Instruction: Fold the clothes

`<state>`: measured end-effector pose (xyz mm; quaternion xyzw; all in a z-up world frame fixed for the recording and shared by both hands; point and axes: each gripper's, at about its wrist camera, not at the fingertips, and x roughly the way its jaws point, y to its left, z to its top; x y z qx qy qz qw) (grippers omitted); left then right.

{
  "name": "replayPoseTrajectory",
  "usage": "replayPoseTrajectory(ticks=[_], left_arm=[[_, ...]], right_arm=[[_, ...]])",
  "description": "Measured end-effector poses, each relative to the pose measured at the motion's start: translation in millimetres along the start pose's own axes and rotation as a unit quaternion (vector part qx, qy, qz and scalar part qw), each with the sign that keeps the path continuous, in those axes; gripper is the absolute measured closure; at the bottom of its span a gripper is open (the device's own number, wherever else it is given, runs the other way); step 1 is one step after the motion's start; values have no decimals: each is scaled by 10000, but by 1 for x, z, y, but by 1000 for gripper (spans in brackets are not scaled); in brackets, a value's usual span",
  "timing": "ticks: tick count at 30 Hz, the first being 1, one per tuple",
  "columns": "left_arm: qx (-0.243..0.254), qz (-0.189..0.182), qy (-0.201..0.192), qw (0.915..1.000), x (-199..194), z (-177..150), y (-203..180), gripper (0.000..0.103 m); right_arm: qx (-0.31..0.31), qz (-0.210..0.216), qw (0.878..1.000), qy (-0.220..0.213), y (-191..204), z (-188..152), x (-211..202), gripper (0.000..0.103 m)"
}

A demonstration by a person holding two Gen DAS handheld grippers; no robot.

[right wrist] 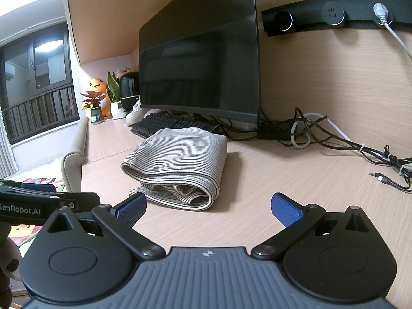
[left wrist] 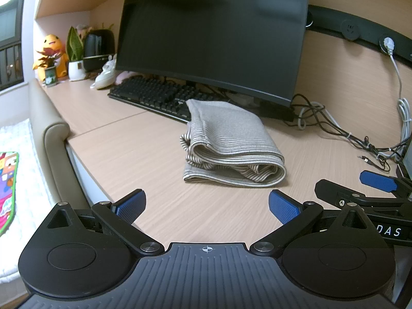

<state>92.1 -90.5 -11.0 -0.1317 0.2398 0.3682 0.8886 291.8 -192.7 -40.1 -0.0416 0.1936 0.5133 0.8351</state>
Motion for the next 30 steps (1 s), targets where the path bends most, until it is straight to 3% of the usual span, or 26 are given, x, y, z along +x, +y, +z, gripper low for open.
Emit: replayPoseTrajectory(ticks=[30], left_arm=[[-27, -119, 58, 9999, 10, -1, 6, 0]], right_arm=[[-161, -150, 9997, 100, 2, 0, 5, 0]])
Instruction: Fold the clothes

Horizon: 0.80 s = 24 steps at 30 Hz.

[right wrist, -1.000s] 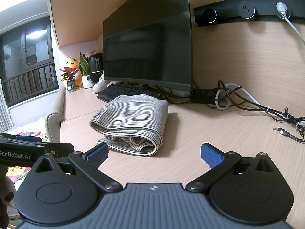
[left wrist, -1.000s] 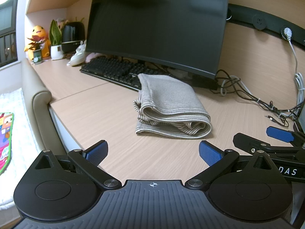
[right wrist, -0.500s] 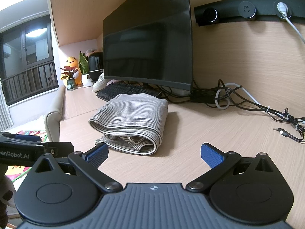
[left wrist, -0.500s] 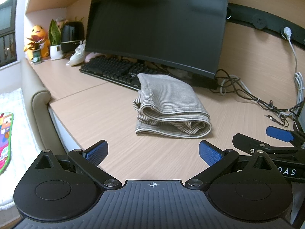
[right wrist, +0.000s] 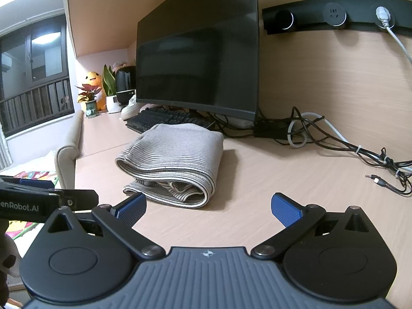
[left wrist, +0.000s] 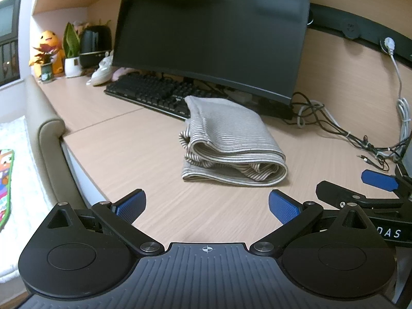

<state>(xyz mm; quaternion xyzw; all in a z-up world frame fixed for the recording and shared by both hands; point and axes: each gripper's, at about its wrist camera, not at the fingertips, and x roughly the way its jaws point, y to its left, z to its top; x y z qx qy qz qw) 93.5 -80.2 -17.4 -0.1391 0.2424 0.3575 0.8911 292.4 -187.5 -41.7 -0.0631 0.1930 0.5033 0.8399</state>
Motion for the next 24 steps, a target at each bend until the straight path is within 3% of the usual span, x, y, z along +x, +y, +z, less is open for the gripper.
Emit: replayPoseTrajectory(ticks=[24], left_arm=[[28, -48, -1, 10000, 3, 0, 1, 0]], right_arm=[[60, 6, 10000, 62, -3, -2, 5, 0]])
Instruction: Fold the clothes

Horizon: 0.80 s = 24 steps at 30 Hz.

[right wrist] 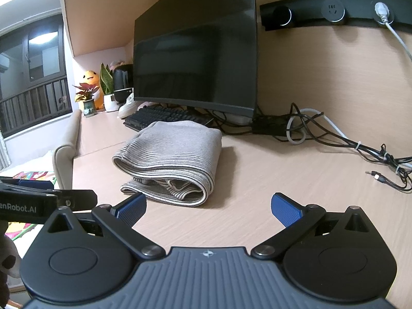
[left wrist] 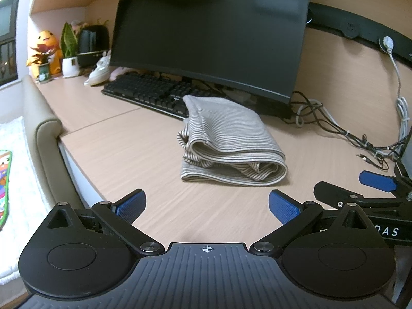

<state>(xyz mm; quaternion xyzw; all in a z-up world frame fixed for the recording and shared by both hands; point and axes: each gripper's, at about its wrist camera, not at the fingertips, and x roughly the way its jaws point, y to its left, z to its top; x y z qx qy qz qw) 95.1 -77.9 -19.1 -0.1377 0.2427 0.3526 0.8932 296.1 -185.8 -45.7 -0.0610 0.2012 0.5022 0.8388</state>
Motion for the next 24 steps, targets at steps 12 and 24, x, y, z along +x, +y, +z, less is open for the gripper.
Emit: replayPoseTrajectory(ticks=[12, 24], left_arm=[[94, -65, -52, 9999, -4, 3, -5, 0], [190, -283, -129, 9993, 1, 16, 1, 0]], right_arm=[[-17, -75, 9999, -94, -1, 4, -6, 0], [-16, -242, 9997, 23, 4, 7, -8, 0]])
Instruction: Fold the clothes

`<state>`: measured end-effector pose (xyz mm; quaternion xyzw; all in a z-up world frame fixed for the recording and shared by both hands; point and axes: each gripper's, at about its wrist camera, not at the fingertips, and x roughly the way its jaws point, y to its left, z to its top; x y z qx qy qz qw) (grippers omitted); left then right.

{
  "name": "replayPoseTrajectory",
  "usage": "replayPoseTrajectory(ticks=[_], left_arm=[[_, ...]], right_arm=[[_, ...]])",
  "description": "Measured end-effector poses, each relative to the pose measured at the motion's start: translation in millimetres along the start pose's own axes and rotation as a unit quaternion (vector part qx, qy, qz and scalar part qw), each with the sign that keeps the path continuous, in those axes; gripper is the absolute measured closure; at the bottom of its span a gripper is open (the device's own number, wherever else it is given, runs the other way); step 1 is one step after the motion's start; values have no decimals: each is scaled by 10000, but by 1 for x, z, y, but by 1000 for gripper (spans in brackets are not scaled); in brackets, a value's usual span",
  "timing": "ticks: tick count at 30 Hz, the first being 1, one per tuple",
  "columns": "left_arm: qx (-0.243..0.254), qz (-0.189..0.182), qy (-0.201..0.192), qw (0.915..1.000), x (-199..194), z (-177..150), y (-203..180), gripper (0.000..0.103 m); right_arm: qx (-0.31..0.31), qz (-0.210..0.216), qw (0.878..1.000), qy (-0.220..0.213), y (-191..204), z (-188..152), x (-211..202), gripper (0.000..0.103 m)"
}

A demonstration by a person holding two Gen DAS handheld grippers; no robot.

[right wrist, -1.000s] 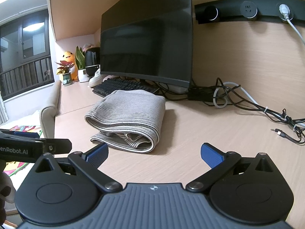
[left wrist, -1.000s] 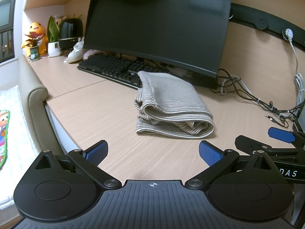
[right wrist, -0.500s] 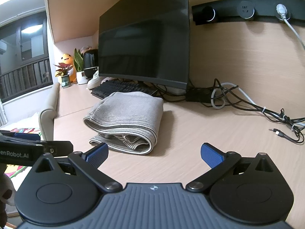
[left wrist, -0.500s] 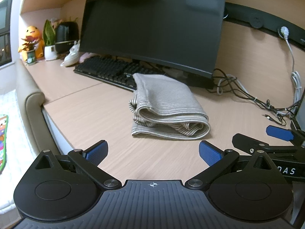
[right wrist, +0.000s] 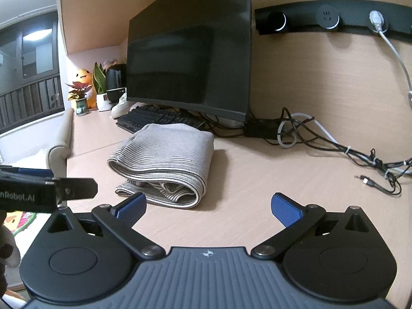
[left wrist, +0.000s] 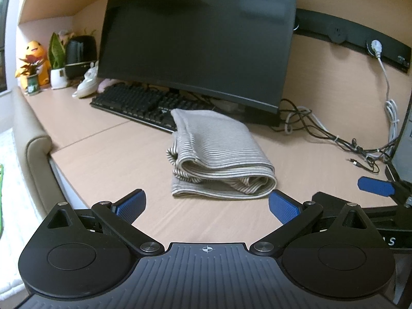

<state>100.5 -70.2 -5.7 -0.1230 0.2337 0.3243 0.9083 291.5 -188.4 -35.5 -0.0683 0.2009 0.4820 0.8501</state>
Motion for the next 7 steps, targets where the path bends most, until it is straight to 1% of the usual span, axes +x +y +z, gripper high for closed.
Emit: replayPoseTrajectory(ticks=[4, 7], left_arm=[[78, -77, 100, 9999, 3, 0, 6, 0], [121, -102, 104, 9998, 4, 0, 15, 0]], right_arm=[[2, -29, 10000, 33, 6, 1, 0, 0], [0, -89, 9999, 64, 11, 3, 3, 0]])
